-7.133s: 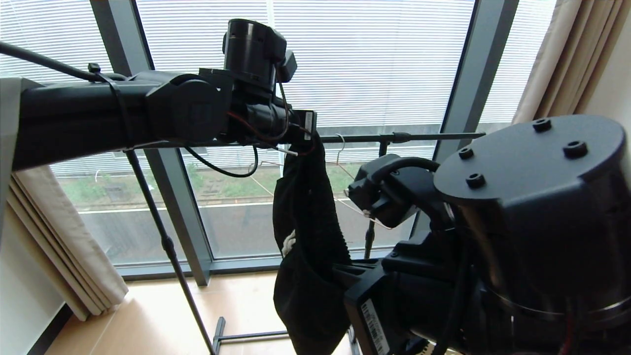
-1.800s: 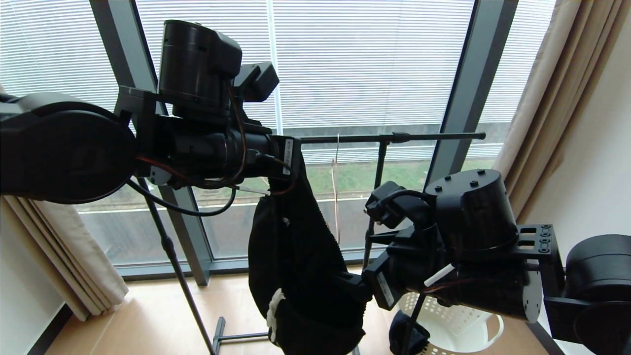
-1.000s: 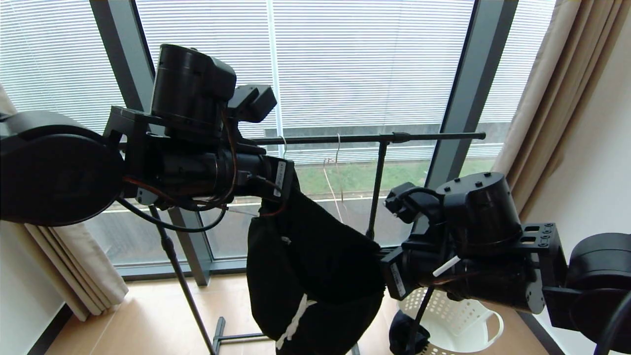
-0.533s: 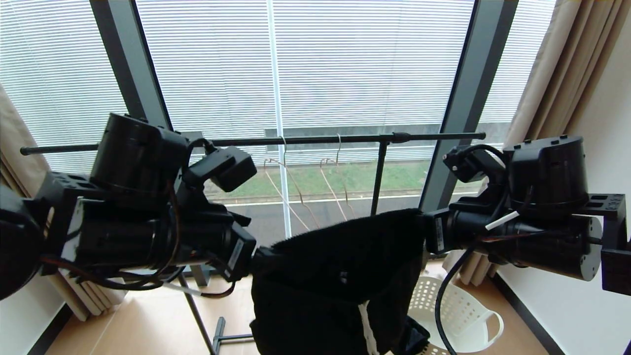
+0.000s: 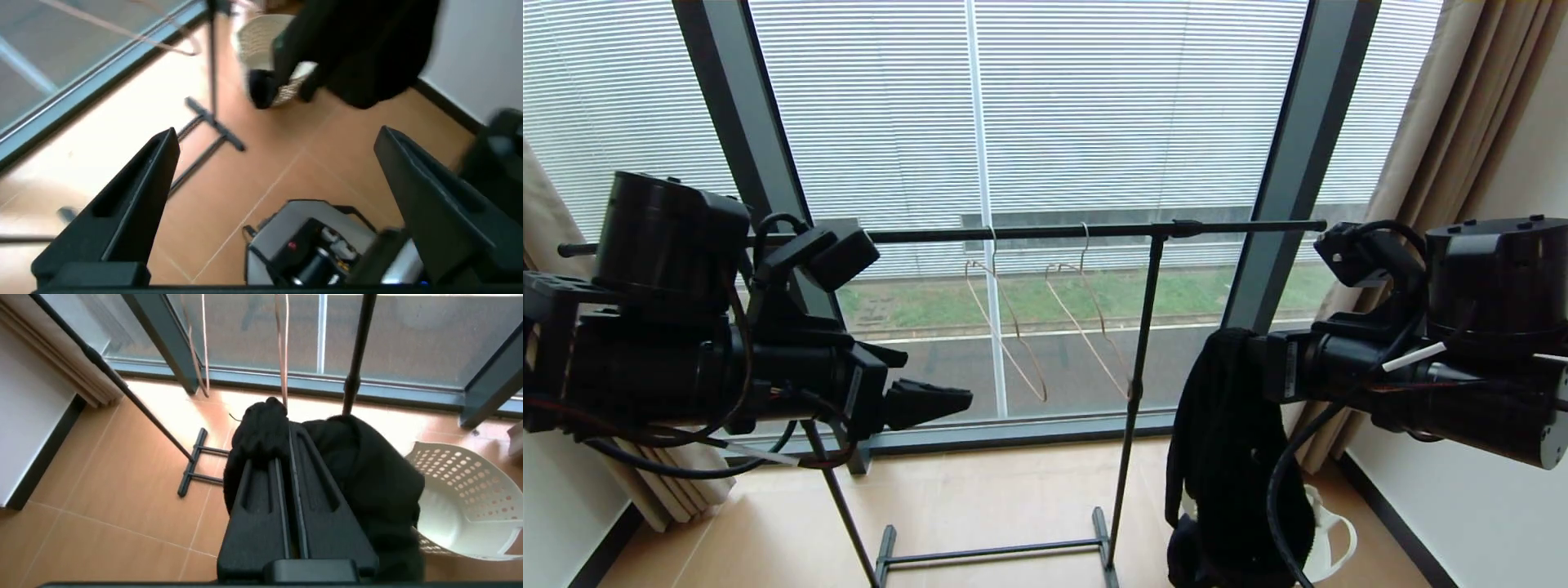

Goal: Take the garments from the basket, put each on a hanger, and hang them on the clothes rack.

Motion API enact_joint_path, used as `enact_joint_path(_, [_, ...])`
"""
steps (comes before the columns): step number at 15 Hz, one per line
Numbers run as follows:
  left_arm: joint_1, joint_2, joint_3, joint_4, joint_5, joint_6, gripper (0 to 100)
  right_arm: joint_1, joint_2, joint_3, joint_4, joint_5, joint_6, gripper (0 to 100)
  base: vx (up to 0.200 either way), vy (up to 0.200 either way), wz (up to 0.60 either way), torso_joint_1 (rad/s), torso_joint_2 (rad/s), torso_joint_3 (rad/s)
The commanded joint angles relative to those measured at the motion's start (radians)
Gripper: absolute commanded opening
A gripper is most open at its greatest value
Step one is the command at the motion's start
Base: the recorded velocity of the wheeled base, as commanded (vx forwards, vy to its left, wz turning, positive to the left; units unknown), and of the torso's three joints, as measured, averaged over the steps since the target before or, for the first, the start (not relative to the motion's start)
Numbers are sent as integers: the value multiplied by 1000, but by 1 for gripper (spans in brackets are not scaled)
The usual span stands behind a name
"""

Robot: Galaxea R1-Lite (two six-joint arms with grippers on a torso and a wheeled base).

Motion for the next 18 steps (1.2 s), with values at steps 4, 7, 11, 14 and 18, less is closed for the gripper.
enact_joint_path(4, [-72, 332, -248, -9, 333, -193, 100, -26, -41, 61, -52, 1, -25, 0, 0, 0, 0, 0, 0, 0])
enact_joint_path(7, [-75, 478, -386, -9, 399, -202, 100, -41, -48, 66, -52, -1, -49, 0, 0, 0, 0, 0, 0, 0])
enact_joint_path(11, [-61, 645, -583, -9, 444, -202, 100, -49, -45, 67, -53, 1, -57, 0, 0, 0, 0, 0, 0, 0])
enact_joint_path(14, [-55, 711, -652, -9, 474, -202, 100, -49, -43, 67, -56, 1, -57, 0, 0, 0, 0, 0, 0, 0])
enact_joint_path(18, [-44, 843, -805, -7, 542, -202, 100, -49, -37, 70, -58, 1, -57, 0, 0, 0, 0, 0, 0, 0])
